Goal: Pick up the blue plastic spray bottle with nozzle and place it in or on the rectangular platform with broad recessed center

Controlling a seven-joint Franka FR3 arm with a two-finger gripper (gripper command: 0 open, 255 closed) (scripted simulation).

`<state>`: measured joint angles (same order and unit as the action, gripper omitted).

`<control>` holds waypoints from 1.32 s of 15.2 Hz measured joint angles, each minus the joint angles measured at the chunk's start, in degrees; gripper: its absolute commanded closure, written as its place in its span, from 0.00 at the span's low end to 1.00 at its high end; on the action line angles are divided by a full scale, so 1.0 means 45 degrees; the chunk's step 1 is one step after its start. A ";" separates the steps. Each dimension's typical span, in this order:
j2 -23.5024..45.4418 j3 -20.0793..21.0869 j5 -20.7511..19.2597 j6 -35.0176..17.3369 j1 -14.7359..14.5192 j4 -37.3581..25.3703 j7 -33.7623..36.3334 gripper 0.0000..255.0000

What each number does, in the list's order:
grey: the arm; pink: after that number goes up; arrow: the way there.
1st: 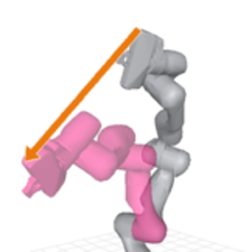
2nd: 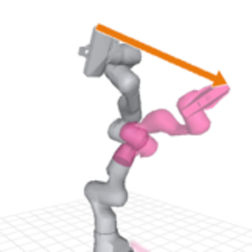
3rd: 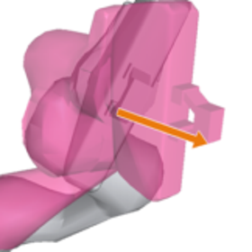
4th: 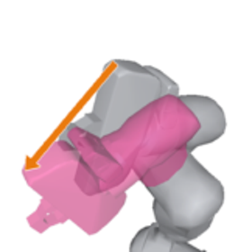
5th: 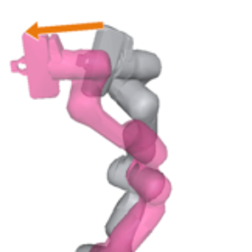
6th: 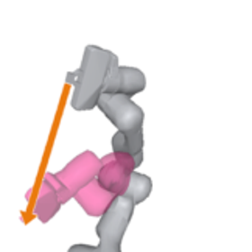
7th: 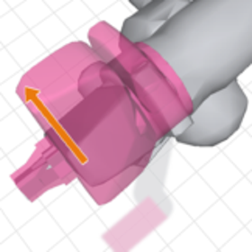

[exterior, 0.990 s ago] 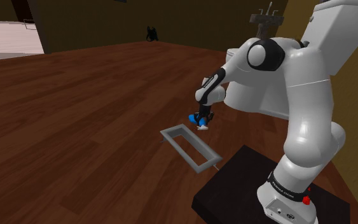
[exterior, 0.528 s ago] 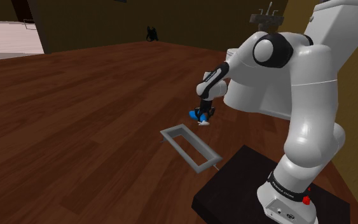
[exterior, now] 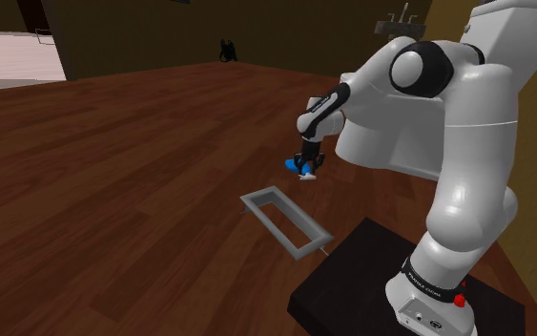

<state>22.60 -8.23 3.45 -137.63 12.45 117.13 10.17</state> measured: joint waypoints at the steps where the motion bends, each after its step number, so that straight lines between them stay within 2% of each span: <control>1: -0.0135 -0.0007 -0.0030 0.0127 -0.0037 0.0006 0.0051 1.00; 5: -0.0904 0.0055 -0.0186 0.0080 -0.0417 0.0818 0.0564 1.00; 14: -0.3099 0.0728 -0.0641 -0.0988 -0.2012 0.4078 0.3078 1.00; 20: -0.4294 0.1551 -0.0778 -0.1369 -0.3125 0.5649 0.5111 1.00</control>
<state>3.28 -1.25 -0.05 -143.79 -1.62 142.55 33.16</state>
